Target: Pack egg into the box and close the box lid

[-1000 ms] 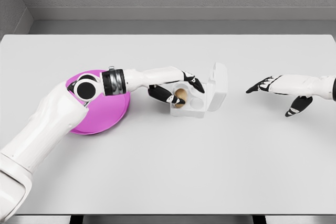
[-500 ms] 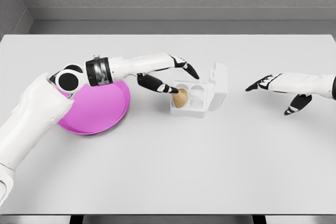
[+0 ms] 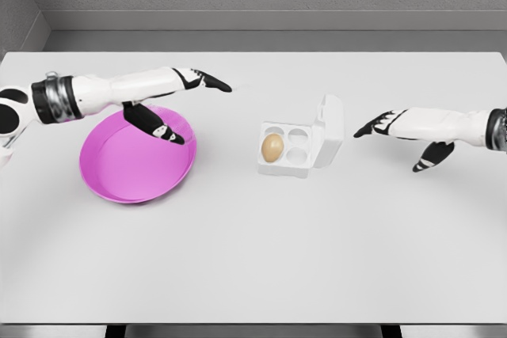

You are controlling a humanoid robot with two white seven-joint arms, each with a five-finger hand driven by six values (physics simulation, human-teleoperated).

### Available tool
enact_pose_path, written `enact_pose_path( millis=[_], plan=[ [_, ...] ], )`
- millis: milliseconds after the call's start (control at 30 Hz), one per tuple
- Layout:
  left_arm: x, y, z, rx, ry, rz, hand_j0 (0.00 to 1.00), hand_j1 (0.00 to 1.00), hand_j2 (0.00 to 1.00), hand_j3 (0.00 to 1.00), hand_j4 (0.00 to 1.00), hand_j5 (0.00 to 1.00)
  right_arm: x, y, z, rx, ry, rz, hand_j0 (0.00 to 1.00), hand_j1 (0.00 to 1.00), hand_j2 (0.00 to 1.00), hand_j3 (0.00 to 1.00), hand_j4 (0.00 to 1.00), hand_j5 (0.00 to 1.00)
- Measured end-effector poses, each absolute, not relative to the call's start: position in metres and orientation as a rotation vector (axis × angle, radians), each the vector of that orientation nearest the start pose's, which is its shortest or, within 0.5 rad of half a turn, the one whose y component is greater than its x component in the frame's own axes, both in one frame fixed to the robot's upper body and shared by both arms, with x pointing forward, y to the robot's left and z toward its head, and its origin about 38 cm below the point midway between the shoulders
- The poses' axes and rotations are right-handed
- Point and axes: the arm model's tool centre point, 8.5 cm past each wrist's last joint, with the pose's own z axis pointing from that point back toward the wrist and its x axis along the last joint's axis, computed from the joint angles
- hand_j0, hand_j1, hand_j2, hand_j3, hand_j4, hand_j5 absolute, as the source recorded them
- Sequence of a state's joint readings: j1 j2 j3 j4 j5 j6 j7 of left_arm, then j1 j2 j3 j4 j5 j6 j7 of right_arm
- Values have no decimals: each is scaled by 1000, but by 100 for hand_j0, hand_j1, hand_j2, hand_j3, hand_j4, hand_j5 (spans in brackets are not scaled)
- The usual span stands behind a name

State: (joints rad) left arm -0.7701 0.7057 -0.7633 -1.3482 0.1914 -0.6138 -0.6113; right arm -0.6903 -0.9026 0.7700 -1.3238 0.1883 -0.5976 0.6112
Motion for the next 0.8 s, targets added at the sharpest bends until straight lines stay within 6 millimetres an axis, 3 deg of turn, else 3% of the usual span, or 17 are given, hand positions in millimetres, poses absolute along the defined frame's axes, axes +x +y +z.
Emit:
enact_pose_path(
  millis=[167, 533, 733, 800],
  plan=[
    [445, 263, 236, -149, -1714, -1738, 100, 100, 100, 100, 100, 100, 434, -331, 194, -201, -1268, 2034, 100, 100, 100, 100, 100, 100],
    [443, 270, 232, -146, -1695, -1730, 100, 100, 100, 100, 100, 100, 430, -299, 207, -176, -1352, 2088, 100, 100, 100, 100, 100, 100],
    [441, 281, 232, -125, -1672, -1731, 100, 100, 100, 100, 100, 100, 434, -248, 224, -132, -1461, 2157, 100, 100, 100, 100, 100, 100],
    [441, 282, 232, -122, -1670, -1731, 100, 100, 100, 100, 100, 100, 436, -241, 227, -128, -1473, 2172, 100, 100, 100, 100, 100, 100]
  ],
)
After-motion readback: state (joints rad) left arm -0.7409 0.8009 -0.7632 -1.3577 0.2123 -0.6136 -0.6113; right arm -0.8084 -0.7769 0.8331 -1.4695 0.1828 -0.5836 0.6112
